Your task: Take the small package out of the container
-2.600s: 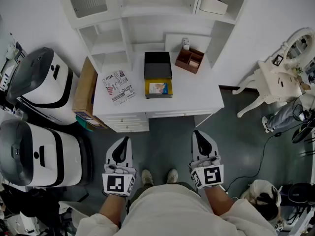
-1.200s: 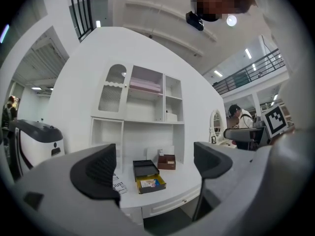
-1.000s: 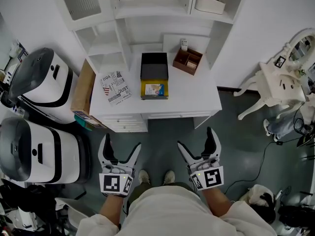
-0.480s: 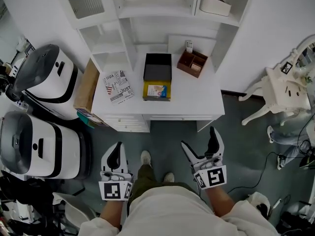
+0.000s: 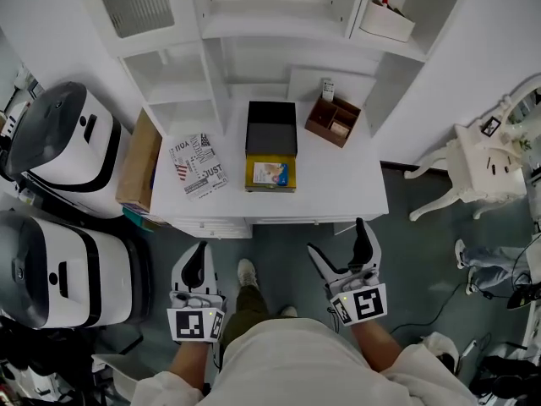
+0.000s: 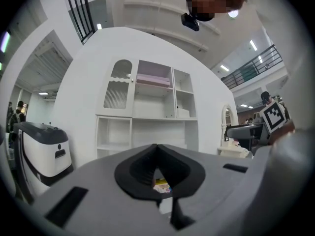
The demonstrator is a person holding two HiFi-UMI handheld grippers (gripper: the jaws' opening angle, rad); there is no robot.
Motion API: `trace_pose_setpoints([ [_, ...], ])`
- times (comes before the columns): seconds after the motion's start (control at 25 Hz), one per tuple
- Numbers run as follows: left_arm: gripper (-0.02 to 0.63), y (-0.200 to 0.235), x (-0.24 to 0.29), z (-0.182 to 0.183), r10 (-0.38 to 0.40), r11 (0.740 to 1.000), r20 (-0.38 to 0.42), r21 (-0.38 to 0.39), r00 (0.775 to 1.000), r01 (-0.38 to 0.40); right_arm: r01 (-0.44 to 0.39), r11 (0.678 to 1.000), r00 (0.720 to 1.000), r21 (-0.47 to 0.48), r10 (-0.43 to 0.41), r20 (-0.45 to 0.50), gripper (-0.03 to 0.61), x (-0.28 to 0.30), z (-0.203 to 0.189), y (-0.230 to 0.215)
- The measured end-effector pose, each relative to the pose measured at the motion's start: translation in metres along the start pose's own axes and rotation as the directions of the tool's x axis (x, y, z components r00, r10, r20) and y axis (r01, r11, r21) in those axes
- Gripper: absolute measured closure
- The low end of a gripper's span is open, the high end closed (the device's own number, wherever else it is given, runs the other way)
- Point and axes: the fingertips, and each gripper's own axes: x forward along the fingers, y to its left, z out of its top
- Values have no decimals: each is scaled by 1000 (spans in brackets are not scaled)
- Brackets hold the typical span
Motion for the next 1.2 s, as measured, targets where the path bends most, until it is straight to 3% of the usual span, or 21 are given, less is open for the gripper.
trace_pose_setpoints([
  [0.6,606,105,116,-1,-57,998,-21,-1,998,57,45,999,998,-9,-45,-51,118,151,-14,2],
  [0.96,606,106,143,-1,-67,998,-28,-8,997,66,29,999,997,-13,-30,-66,118,179,-21,-8],
  [1.2,606,98,152,-4,-11,1000,-45,-15,999,10,-75,996,986,-52,66,-153,120,199,-55,-18],
])
